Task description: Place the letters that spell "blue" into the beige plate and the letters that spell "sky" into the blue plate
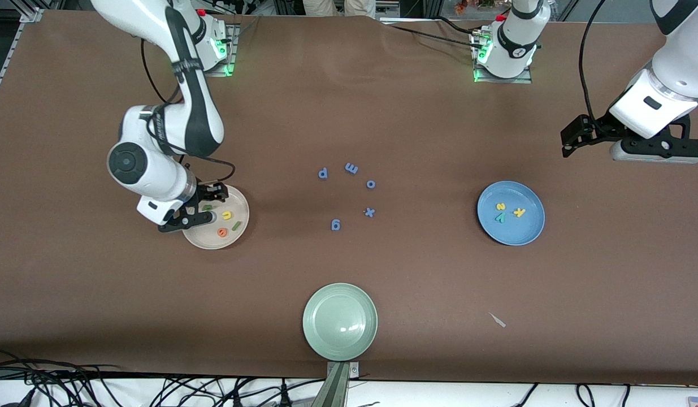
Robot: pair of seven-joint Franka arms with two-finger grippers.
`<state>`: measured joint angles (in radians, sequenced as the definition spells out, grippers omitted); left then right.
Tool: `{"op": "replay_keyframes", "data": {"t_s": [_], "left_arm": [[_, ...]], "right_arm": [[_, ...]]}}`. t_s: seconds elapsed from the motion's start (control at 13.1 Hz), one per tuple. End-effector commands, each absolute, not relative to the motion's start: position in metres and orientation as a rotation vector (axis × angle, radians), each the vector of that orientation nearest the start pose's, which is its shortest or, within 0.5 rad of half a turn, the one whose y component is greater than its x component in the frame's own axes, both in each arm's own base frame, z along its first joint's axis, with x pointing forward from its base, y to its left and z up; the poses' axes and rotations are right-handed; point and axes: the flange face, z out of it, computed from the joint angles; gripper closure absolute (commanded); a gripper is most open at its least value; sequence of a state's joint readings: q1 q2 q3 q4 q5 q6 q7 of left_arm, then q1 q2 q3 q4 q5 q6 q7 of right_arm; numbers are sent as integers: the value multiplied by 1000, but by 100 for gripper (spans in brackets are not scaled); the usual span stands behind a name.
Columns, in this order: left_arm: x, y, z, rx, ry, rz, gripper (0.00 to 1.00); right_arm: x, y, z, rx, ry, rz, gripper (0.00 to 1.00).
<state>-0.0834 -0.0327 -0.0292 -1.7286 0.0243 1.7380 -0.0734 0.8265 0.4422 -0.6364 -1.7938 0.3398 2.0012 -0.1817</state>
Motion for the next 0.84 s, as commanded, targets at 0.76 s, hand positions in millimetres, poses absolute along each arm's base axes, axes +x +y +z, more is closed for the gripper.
{"op": "replay_keyframes", "data": {"t_s": [0.76], "left_arm": [[555,-54,592,-3130,26,-26,0]], "right_arm": [[629,161,525,-3127,-360,147,0]]}}
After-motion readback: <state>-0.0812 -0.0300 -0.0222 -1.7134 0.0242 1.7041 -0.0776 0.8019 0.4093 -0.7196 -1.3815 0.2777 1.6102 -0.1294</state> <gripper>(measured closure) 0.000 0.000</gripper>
